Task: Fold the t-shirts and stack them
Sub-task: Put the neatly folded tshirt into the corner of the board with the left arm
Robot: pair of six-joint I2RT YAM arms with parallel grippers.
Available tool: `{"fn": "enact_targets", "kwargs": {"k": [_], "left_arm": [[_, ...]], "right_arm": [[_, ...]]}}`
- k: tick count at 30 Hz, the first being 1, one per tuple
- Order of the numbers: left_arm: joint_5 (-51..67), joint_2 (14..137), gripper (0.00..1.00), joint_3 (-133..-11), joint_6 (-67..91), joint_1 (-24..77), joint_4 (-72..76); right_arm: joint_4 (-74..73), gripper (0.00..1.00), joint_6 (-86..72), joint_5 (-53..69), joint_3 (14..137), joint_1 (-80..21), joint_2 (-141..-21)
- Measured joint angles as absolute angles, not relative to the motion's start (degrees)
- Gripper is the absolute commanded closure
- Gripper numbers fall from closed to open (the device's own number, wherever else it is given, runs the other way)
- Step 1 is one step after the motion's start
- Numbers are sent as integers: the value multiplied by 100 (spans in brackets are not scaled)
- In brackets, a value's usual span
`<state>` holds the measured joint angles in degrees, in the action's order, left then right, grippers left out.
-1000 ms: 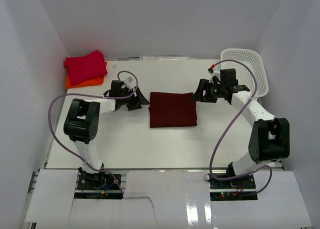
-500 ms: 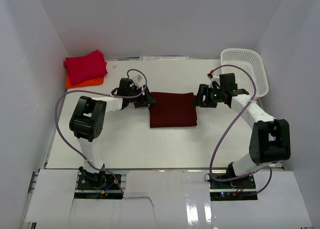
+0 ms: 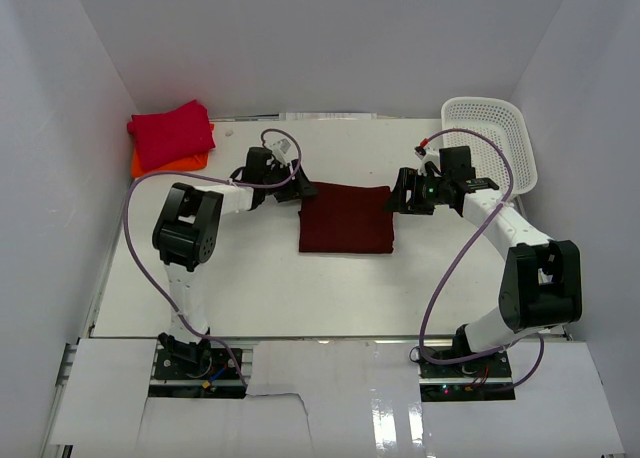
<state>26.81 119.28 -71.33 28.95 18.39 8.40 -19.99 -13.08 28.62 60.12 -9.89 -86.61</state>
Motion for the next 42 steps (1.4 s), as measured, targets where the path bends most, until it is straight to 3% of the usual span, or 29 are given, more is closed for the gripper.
{"fn": "enact_targets", "kwargs": {"k": [8,9,11,26,29,33,37,42], "left_arm": [[2733,12044,32,-7148,2899,1835,1109],[2749,12049,44,-7129,2908,1826,1153],[2762,12075,52,-7043,2952,1782,1267],[3350,12366,52,-7155,3133,1619,1500],[3380,12477,64,-7306,3114,1621,1417],[3389,12575,90,-7489,3081,1621,1166],[3433,12643,100,-7732,3044,1625,805],[3496,12731,100,-8053,2989,1627,338]], "right_arm": [[-2003,30,-1306,2862,6012,-989,-8659],[-2003,30,-1306,2862,6012,-989,-8659],[-2001,30,-1306,2864,6010,-989,-8659],[-2003,30,-1304,2867,6010,-989,-8562],[-2003,30,-1306,2867,6010,-989,-8558],[-2003,30,-1306,2869,6010,-989,-8558],[-2003,30,-1306,2869,6010,-989,-8554],[-2003,30,-1306,2875,6010,-989,-8554]]}}
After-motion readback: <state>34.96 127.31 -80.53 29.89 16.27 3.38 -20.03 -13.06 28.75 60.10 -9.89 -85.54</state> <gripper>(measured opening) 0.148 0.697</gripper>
